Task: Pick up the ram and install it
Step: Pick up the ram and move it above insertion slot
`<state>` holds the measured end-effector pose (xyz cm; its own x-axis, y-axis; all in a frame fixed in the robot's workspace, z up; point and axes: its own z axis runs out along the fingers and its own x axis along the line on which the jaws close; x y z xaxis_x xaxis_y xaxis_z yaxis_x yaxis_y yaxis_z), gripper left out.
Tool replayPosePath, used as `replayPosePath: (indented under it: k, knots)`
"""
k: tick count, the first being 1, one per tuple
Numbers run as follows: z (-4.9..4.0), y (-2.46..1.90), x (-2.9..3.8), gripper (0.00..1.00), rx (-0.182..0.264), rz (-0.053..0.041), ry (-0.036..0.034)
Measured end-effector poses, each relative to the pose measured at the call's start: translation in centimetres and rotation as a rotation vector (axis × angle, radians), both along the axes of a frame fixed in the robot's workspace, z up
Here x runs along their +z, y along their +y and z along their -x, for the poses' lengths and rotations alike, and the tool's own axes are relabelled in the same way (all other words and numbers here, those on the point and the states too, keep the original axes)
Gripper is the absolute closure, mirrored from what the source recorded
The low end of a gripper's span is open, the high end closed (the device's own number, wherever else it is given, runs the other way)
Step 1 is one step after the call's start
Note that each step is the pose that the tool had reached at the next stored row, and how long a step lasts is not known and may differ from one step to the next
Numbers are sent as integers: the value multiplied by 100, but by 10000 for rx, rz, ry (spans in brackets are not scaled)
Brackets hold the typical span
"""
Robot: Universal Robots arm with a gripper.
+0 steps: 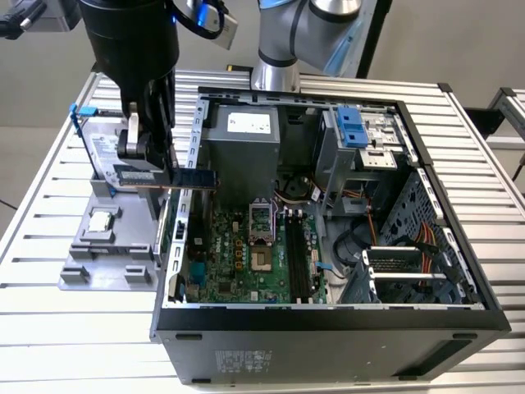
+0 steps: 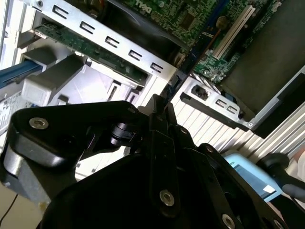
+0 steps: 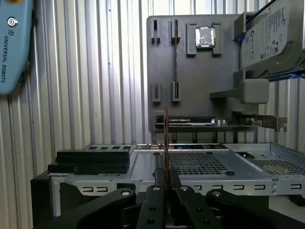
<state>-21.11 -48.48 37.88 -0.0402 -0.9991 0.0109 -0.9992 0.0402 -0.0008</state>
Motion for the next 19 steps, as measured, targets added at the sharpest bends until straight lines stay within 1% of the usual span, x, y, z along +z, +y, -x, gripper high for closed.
replayPosePath:
  k: [19]
  knots:
    - [-100,0,0,100,0,0,0]
